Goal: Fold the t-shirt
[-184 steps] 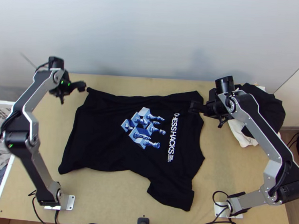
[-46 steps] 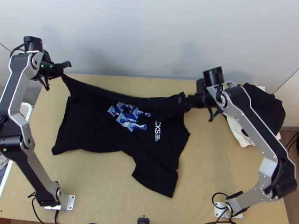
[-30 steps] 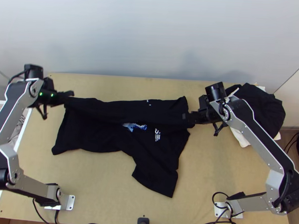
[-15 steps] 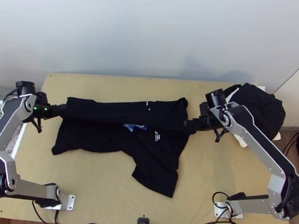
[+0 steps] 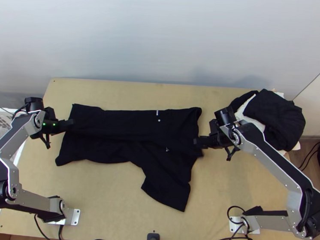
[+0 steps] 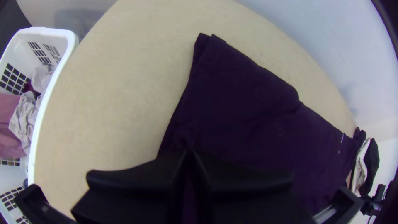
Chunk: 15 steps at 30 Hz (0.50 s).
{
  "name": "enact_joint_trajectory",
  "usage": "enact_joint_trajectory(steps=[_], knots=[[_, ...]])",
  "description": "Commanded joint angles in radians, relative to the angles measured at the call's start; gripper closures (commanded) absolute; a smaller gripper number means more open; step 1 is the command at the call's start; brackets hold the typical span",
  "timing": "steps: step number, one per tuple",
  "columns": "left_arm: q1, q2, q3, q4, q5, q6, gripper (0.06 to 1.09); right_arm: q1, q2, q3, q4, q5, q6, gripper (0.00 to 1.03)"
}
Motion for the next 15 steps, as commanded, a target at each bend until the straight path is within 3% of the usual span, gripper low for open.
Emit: enact_joint_trajectory(steps=[1, 2, 3, 8, 15], knots=[[0.004, -0.025, -0.001, -0.028, 0.015, -0.032, 0.29, -0.003, -0.008, 0.031, -0.013, 0.011, 0.03, 0.03], [0.001, -0.023, 0.027, -0.085, 0.015, -0.032, 0.15, -0.001, -0.008, 0.052, -0.034, 0.011, 0.029, 0.03], [0.001, -0.018, 0.06, -0.148, 0.015, -0.029, 0.1, -0.001, -0.01, 0.072, -0.057, 0.009, 0.027, 0.03], [0.03, -0.106, 0.116, -0.281, 0.078, 0.022, 0.11, 0.002, -0.082, 0.117, -0.102, 0.006, 0.029, 0.03], [0.09, -0.199, 0.019, -0.452, 0.081, 0.259, 0.11, 0.026, -0.158, 0.091, -0.187, -0.023, 0.044, 0.03]])
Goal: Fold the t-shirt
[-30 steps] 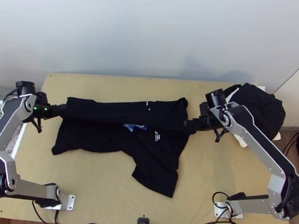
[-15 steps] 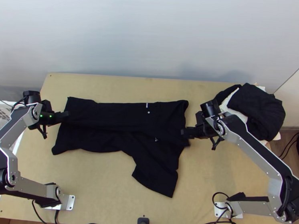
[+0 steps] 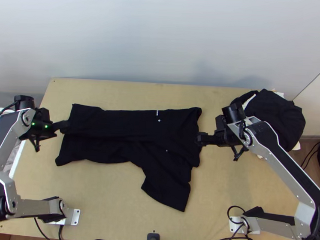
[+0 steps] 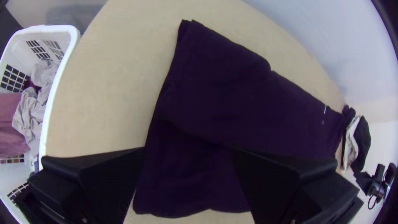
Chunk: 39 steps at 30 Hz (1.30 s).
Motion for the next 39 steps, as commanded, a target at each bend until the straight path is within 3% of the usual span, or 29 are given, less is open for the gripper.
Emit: enact_joint_trajectory(steps=[1, 7, 19, 25, 27, 31, 39], knots=[[0.064, -0.079, -0.086, -0.131, 0.008, 0.178, 0.11, 0.019, -0.072, -0.016, -0.06, -0.024, 0.008, 0.03], [0.087, -0.12, -0.248, -0.045, -0.102, 0.264, 0.11, 0.017, -0.104, -0.059, -0.062, -0.047, 0.02, 0.03], [0.063, -0.102, -0.36, 0.035, -0.191, 0.281, 0.11, 0.034, -0.147, -0.116, -0.088, -0.082, 0.019, 0.03], [0.063, -0.097, -0.376, 0.067, -0.191, 0.261, 0.4, 0.065, -0.141, -0.131, -0.108, -0.134, 0.019, 0.03], [0.063, -0.108, -0.383, 0.092, -0.191, 0.258, 0.58, 0.085, -0.13, -0.137, -0.121, -0.163, 0.019, 0.03], [0.044, -0.146, -0.403, 0.159, -0.186, 0.262, 1.04, 0.182, -0.081, -0.157, -0.167, -0.209, 0.011, 0.03], [0.009, -0.174, -0.348, 0.147, -0.186, 0.219, 1.04, 0.346, 0.089, -0.229, -0.17, -0.225, 0.01, 0.03]])
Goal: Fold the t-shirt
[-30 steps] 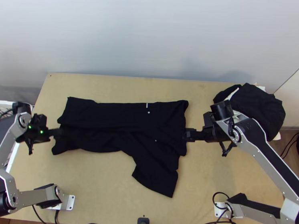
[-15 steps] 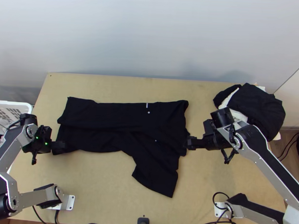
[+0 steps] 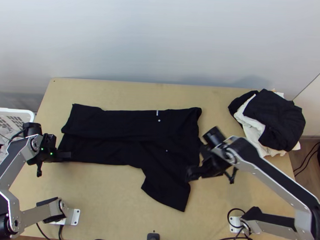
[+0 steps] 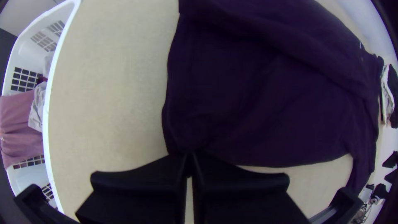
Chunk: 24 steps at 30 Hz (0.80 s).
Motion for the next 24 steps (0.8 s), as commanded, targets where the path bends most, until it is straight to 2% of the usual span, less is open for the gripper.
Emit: enact_joint_trajectory(steps=[1, 8, 10, 17, 20, 22, 24], knots=[[-0.022, -0.023, 0.042, 0.0, 0.0, -0.03, 1.04, 0.138, 0.145, -0.043, -0.01, -0.026, -0.007, 0.03], [-0.022, -0.023, 0.071, -0.001, 0.0, -0.036, 1.04, 0.201, 0.204, -0.089, 0.066, -0.035, -0.007, 0.05], [-0.022, -0.023, 0.075, -0.001, 0.0, -0.042, 1.04, 0.203, 0.205, -0.119, 0.102, -0.041, -0.002, 0.1], [-0.022, -0.02, 0.081, -0.001, 0.0, -0.047, 1.04, 0.201, 0.202, -0.211, 0.198, -0.046, 0.011, 0.12], [-0.022, -0.02, 0.085, -0.001, 0.0, -0.047, 1.04, 0.2, 0.197, -0.218, 0.251, -0.046, 0.025, 0.32], [-0.022, -0.02, 0.086, -0.001, 0.0, -0.046, 1.04, 0.201, 0.197, -0.204, 0.258, -0.046, 0.025, 0.39], [-0.022, -0.018, 0.089, -0.001, 0.0, -0.046, 1.04, 0.201, 0.199, -0.185, 0.264, -0.046, 0.019, 0.52]])
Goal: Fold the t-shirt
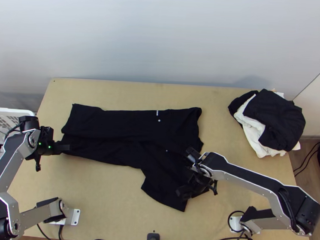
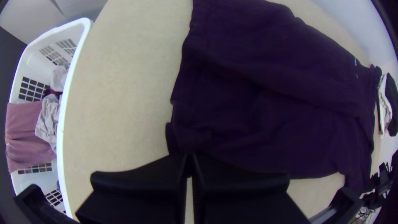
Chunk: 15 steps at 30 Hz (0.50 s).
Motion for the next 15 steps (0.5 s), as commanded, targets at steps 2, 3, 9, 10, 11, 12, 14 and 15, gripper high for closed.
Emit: enact_joint_trajectory(steps=[2, 3, 9, 10, 11, 12, 14, 15], knots=[[0.0, 0.004, 0.01, 0.0, 0.0, 0.0, 1.04, 0.005, 0.004, 0.015, 0.069, -0.002, -0.01, 0.75], [0.0, 0.004, 0.012, 0.0, 0.0, 0.0, 1.04, 0.003, 0.005, 0.023, 0.078, -0.002, -0.027, 0.93], [0.004, 0.002, 0.03, -0.006, 0.0, -0.003, 1.04, -0.035, -0.013, 0.052, 0.084, -0.002, -0.036, 0.99], [0.006, 0.002, 0.039, -0.014, 0.0, -0.006, 1.04, -0.052, -0.025, 0.058, 0.084, -0.002, -0.038, 0.99], [0.006, 0.002, 0.047, -0.02, 0.0, -0.011, 1.04, -0.075, -0.038, 0.066, 0.084, -0.002, -0.047, 0.99], [0.006, 0.002, 0.055, -0.024, 0.0, -0.012, 1.04, -0.104, -0.05, 0.073, 0.084, -0.002, -0.048, 0.99], [0.006, 0.007, 0.073, -0.035, 0.0, -0.02, 1.04, -0.175, -0.076, 0.095, 0.083, -0.002, -0.048, 0.99], [0.006, 0.011, 0.081, -0.038, 0.002, -0.026, 1.04, -0.205, -0.088, 0.109, 0.083, -0.002, -0.047, 0.99]])
